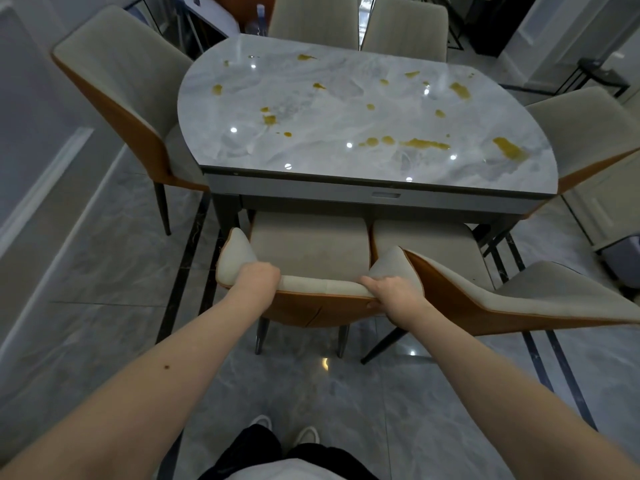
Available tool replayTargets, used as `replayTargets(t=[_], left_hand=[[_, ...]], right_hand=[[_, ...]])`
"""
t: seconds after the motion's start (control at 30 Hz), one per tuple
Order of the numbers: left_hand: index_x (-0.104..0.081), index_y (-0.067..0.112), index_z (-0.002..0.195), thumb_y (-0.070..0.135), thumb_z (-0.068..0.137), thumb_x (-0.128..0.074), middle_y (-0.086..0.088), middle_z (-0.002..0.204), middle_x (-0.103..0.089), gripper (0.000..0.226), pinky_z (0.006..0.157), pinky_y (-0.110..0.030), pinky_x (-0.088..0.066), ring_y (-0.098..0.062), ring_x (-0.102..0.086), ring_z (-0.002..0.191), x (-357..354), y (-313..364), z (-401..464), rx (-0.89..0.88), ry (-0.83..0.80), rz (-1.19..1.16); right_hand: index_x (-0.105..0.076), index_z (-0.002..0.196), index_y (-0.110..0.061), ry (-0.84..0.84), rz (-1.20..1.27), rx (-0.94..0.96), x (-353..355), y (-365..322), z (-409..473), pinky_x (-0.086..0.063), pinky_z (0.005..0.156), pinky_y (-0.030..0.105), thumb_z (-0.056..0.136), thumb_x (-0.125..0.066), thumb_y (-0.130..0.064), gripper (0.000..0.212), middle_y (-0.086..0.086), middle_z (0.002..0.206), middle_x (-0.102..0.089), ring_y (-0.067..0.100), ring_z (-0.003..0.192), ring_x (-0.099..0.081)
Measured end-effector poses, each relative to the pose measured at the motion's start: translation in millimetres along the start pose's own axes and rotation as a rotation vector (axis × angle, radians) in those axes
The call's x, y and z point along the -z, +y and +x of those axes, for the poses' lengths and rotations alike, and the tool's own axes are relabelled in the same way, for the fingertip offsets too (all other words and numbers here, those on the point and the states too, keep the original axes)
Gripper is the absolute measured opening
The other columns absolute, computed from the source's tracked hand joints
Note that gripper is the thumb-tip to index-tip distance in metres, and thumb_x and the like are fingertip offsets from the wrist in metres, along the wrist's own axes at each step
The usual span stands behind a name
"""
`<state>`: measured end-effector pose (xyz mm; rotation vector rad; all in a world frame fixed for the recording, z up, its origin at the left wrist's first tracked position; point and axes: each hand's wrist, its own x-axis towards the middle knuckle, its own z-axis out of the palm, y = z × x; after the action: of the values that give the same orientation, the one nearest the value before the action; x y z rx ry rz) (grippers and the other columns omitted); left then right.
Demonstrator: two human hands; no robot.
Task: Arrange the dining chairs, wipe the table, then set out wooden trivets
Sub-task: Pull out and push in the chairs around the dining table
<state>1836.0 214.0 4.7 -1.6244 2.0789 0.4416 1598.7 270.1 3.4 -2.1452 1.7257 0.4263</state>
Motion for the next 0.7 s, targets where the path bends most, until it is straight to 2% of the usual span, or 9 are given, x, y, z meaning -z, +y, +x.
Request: replayTargets(t=[0.1, 0.2, 0.33, 0.7], left_hand=[[-0.058, 0.003, 0.118, 0.008, 0.093, -0.050, -0.013, 0.122, -0.059, 0.027, 0.092, -0.031, -0.043, -0.026, -0.056, 0.113, -5.9, -1.1, 7.8, -0.063, 0.032, 0.105], [-0.052, 0.006, 0.125, 0.015, 0.089, -0.060, -0.011, 0.123, -0.057, 0.038, 0.092, -0.034, -0.044, -0.026, -0.055, 0.114, -3.2, 1.0, 6.3, -0.017, -0.050, 0.174], [-0.052, 0.009, 0.125, 0.017, 0.087, -0.063, -0.010, 0.121, -0.057, 0.040, 0.089, -0.034, -0.045, -0.025, -0.056, 0.112, -1.7, 2.7, 7.6, -0.060, -0.041, 0.238], [-0.051, 0.011, 0.125, 0.020, 0.088, -0.062, -0.009, 0.120, -0.058, 0.040, 0.087, -0.035, -0.047, -0.025, -0.056, 0.110, -4.6, 5.8, 7.6, -0.086, -0.016, 0.271]], right_hand=[[-0.041, 0.133, -0.022, -0.006, 0.019, 0.002, -0.3, -0.6, -0.1, -0.049, 0.090, 0.034, 0.092, -0.057, -0.015, 0.045, 0.005, 0.112, -0.061, 0.022, 0.104, -0.059], [-0.041, 0.132, -0.022, -0.011, 0.016, 0.000, -1.6, 0.1, -0.1, -0.048, 0.089, 0.033, 0.092, -0.057, -0.014, 0.044, 0.005, 0.112, -0.060, 0.022, 0.105, -0.058], [-0.040, 0.133, -0.022, -0.022, 0.011, -0.006, -0.6, -0.2, -0.5, -0.049, 0.092, 0.035, 0.091, -0.057, -0.013, 0.046, 0.006, 0.113, -0.060, 0.023, 0.106, -0.058], [-0.040, 0.134, -0.023, -0.032, 0.009, -0.017, -1.2, 4.2, -1.5, -0.049, 0.095, 0.036, 0.092, -0.057, -0.016, 0.046, 0.005, 0.114, -0.061, 0.022, 0.107, -0.058]])
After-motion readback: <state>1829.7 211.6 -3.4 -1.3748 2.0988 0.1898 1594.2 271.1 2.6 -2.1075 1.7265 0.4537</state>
